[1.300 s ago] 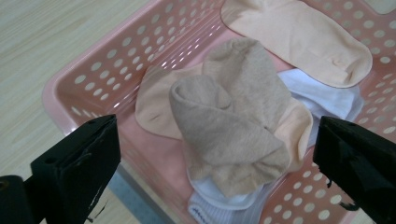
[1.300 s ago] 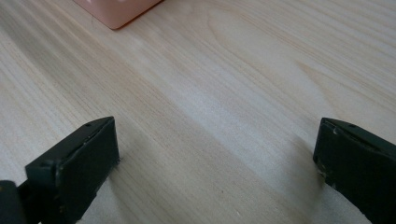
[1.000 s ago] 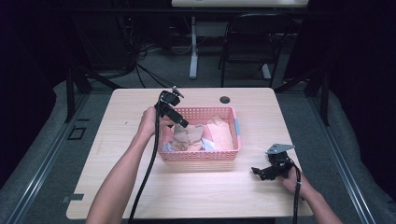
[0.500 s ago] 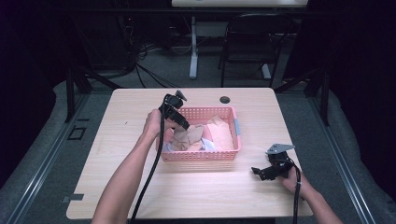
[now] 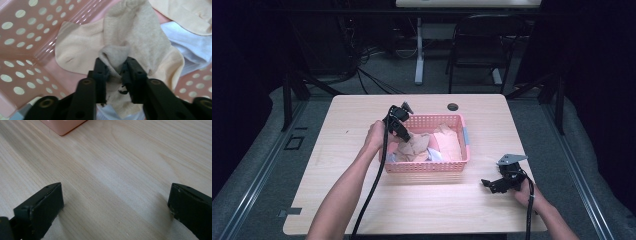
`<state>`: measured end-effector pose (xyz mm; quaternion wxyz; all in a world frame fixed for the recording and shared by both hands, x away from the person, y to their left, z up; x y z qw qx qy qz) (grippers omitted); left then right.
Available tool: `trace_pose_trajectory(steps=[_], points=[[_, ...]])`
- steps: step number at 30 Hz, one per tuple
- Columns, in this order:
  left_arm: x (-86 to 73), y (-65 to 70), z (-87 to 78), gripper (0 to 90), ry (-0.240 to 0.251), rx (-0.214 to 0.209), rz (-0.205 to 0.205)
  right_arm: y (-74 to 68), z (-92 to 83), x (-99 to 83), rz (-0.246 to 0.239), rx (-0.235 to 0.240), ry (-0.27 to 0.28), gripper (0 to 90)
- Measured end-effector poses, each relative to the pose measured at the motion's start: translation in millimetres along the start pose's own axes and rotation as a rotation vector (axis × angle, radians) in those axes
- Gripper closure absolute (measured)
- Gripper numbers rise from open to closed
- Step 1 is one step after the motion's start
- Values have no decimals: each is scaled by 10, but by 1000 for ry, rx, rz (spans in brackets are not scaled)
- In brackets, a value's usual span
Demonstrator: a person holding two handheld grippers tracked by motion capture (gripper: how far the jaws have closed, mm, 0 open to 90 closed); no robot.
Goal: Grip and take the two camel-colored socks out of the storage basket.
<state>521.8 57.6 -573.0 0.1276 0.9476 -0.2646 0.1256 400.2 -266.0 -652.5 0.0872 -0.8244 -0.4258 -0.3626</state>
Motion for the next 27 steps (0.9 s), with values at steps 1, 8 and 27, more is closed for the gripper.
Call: trace_pose_trajectory(steps=[1,8,27], points=[[-16,19,-25,782,0,-5,11,0,0,0,0,0,0,0],[-34,67,-164,799,2,-10,43,0,0,0,0,0,0,0],[95,177,-777,805,37,14,111,2,-1,-2,-3,1,-2,0]])
Point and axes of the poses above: each handheld gripper's, and its own axes: z roughly forward along the jaws, x roughly out of its top, y roughly to its right, the point moved 9 cm from there along z, roughly forward along the jaws, and after that the axes turned 14 degrees about -z, right-handed, at the moved point
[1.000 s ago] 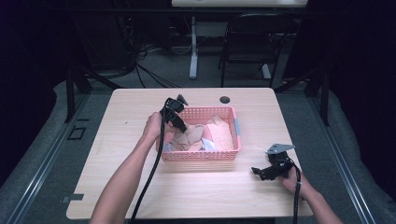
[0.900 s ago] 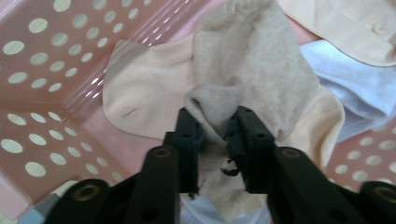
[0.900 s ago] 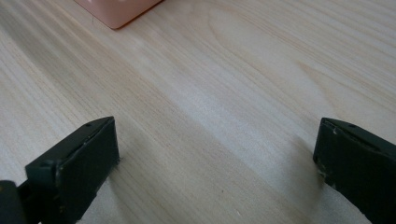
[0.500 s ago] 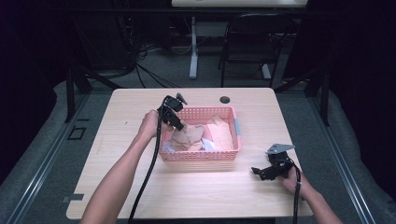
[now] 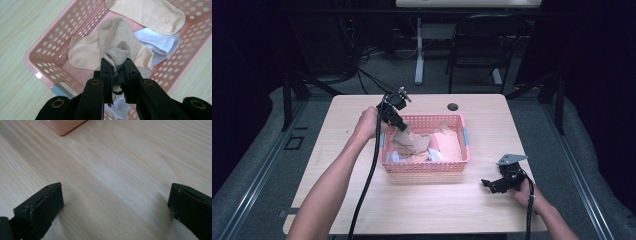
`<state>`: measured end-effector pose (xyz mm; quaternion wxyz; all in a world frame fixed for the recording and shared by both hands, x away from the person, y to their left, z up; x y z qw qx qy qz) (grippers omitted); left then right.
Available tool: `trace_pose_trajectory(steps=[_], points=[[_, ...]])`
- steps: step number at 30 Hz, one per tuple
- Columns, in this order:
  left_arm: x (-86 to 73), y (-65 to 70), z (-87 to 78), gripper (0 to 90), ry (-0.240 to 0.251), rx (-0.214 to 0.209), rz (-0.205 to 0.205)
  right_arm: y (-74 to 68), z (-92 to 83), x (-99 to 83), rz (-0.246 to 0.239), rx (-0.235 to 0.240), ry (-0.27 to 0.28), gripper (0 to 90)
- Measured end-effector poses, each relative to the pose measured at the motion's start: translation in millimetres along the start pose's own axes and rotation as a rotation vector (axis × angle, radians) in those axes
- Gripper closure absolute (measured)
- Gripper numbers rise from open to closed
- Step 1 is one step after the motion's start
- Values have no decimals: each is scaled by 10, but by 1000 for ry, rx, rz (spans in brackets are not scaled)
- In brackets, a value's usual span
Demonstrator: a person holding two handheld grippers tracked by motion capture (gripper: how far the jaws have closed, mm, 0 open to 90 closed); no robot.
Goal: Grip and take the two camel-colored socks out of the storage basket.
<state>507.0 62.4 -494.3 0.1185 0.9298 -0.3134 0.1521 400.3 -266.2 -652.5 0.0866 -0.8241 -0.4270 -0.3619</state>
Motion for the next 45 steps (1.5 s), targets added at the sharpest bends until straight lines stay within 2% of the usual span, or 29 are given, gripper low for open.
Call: trace_pose_trajectory(steps=[6,10,14,22,24,29,36,45], points=[[50,35,-134,805,1,5,16,0,0,0,0,0,0,0],[107,98,-229,804,9,-4,35,-2,-1,-1,1,2,-2,0],[176,154,-331,804,18,6,53,-1,0,0,0,1,0,0],[231,170,-509,806,39,21,63,-1,0,0,0,1,0,0],[235,152,-593,806,44,28,65,-1,0,-1,0,1,0,0],[229,110,-690,806,56,29,56,-1,1,0,0,1,0,0],[165,14,-808,806,49,46,51,-1,0,-1,0,1,0,0],[71,-135,-974,807,70,66,21,-1,1,0,0,1,0,0]])
Point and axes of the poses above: each handheld gripper's, and its own axes: z roughly forward along the jaws, x roughly out of its top, y roughly to its right, the point moved 9 cm from there along z, roughly forward along the jaws, and after that the axes turned 14 degrees about -z, right-handed, at the moved point
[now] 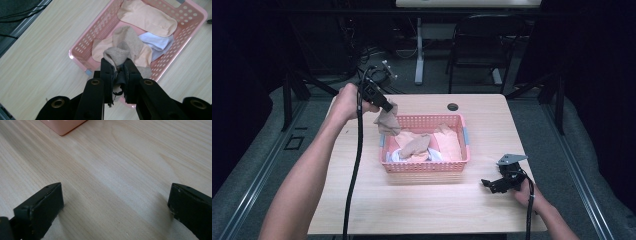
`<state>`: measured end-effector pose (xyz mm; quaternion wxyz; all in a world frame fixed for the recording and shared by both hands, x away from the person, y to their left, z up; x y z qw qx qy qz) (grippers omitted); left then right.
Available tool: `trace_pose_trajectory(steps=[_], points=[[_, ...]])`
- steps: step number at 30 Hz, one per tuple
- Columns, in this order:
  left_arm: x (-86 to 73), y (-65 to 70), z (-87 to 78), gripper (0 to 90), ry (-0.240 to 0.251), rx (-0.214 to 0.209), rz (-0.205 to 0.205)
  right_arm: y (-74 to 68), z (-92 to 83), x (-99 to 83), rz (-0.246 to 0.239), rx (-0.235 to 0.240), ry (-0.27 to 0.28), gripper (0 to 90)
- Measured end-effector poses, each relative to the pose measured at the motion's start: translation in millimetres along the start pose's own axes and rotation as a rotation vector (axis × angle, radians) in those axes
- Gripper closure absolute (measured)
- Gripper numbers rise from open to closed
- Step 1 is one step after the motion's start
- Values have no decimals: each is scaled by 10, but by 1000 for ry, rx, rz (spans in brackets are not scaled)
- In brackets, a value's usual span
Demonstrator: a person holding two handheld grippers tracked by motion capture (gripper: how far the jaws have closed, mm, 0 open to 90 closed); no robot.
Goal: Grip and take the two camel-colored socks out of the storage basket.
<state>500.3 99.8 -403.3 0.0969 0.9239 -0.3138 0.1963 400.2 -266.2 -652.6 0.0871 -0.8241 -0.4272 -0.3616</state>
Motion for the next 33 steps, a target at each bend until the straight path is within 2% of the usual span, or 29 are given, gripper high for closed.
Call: trace_pose_trajectory(steps=[10,20,31,33], points=[[-143,-224,-175,807,18,22,-44,-1,-1,0,1,-1,-1,0],[-264,-394,-260,807,21,35,-73,-2,0,1,0,-4,2,0],[-433,-662,-332,807,27,57,-138,-3,-1,-1,2,0,-1,0],[-463,-726,-352,806,49,65,-155,-1,-2,-2,2,0,-1,0]])
Point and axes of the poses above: each handheld gripper's, and its own axes: z roughly forward along the jaws, x roughly out of its top, y roughly to its right, the point moved 9 cm from there along z, roughly forward along the jaws, and after that the axes turned 14 degrees about -z, right-handed, at the moved point
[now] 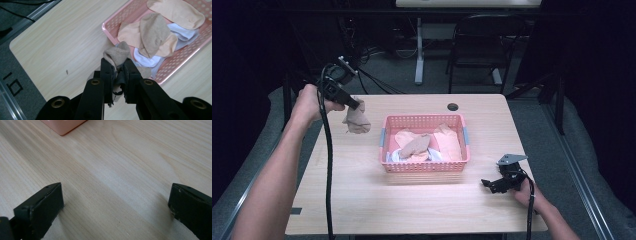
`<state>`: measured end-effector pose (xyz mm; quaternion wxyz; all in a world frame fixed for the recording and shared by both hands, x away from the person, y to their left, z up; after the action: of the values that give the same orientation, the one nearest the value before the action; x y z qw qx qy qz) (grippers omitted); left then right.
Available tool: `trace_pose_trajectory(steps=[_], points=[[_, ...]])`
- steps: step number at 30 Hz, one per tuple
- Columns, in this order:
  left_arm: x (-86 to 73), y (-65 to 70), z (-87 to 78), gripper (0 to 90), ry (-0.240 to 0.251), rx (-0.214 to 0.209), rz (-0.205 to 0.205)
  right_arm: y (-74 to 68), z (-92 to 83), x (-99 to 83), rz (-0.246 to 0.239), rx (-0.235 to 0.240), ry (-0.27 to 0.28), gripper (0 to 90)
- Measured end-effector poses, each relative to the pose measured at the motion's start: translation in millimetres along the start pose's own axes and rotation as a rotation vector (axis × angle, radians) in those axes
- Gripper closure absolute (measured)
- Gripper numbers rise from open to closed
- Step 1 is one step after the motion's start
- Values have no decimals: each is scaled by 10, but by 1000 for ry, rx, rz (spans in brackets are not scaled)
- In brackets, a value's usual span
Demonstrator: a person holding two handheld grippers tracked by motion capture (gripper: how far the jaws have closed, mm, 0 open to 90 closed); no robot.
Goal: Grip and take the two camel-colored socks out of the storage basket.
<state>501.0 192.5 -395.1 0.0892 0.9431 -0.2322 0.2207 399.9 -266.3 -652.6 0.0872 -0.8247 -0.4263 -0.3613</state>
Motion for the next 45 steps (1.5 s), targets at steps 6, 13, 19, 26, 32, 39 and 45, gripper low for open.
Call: trace_pose_trajectory(steps=[6,13,19,26,32,39,45], points=[[-37,-78,-22,807,11,-4,-27,3,-4,-8,-2,1,-1,0],[-141,-206,-92,807,8,-2,-72,-17,26,33,37,-34,-12,0],[-272,-289,-45,807,-4,3,-99,-19,29,35,34,-32,-6,0],[-446,-391,24,807,-30,16,-127,-27,26,33,28,-30,0,0],[-527,-412,110,808,-40,17,-135,-52,22,31,26,-31,5,0],[-553,-400,153,809,-53,26,-134,-60,21,34,27,-38,6,0],[-754,-485,356,808,-117,64,-145,-58,22,35,26,-39,8,0]])
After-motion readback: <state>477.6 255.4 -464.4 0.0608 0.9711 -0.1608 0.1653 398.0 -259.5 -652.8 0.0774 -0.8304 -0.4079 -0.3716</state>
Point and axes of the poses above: each handheld gripper's, and its own axes: z roughly forward along the jaws, x roughly out of its top, y roughly to its right, the point moved 9 cm from there along z, roughly forward along the jaws, and after that the axes turned 14 degrees about -z, right-handed, at the moved point
